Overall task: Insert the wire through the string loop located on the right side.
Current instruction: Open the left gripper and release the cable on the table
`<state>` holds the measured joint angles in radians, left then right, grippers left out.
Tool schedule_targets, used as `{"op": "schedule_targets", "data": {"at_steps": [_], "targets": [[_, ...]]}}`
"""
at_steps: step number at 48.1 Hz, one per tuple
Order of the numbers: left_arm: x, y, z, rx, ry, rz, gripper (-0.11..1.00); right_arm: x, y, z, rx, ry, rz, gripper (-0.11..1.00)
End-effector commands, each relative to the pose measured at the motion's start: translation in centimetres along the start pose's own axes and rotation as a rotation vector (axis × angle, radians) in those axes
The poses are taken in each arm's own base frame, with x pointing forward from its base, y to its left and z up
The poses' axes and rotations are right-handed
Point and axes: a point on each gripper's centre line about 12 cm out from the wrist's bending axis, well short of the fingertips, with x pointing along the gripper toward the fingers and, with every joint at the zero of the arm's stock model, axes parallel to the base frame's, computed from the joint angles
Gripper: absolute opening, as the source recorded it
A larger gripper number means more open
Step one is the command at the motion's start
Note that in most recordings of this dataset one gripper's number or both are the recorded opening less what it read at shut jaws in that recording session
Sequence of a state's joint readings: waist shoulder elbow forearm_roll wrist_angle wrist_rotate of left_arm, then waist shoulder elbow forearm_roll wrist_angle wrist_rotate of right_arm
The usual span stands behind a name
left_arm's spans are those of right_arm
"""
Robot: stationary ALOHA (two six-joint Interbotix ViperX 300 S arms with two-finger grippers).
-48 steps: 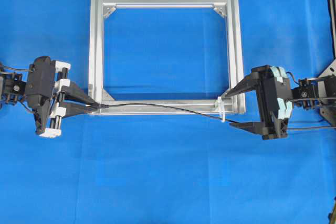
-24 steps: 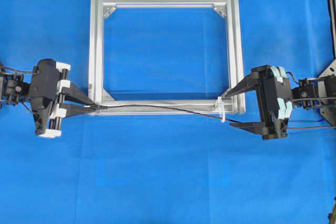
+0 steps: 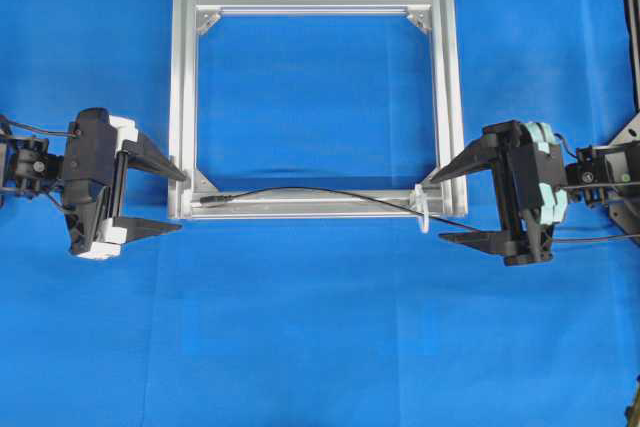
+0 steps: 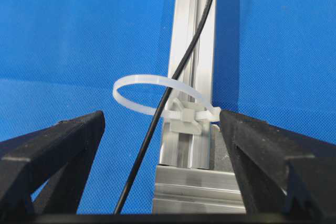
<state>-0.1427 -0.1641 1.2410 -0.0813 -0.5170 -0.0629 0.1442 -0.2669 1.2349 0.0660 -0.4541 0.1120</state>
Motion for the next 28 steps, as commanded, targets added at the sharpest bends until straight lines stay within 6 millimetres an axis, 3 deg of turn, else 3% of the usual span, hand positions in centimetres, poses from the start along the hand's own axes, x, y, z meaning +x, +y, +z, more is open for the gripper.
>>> {"op": "schedule_targets", "data": {"at_steps": [1, 19, 28], "targets": [[0.0, 0.0, 1.3, -0.006, -0.043, 0.001, 0.79, -0.1, 0.2, 0.9, 0.001, -0.033, 0.005, 0.96], [-1.2, -0.5, 6.6, 0.002, -0.142, -0.014, 0.79, -2.0, -0.2, 4.1, 0.021, -0.087, -0.011, 0.96], [-1.5, 0.0, 7.1, -0.008, -0.135, 0.003, 0.79, -3.3, 0.0, 5.4, 0.015, -0.1, -0.005, 0.96]]}}
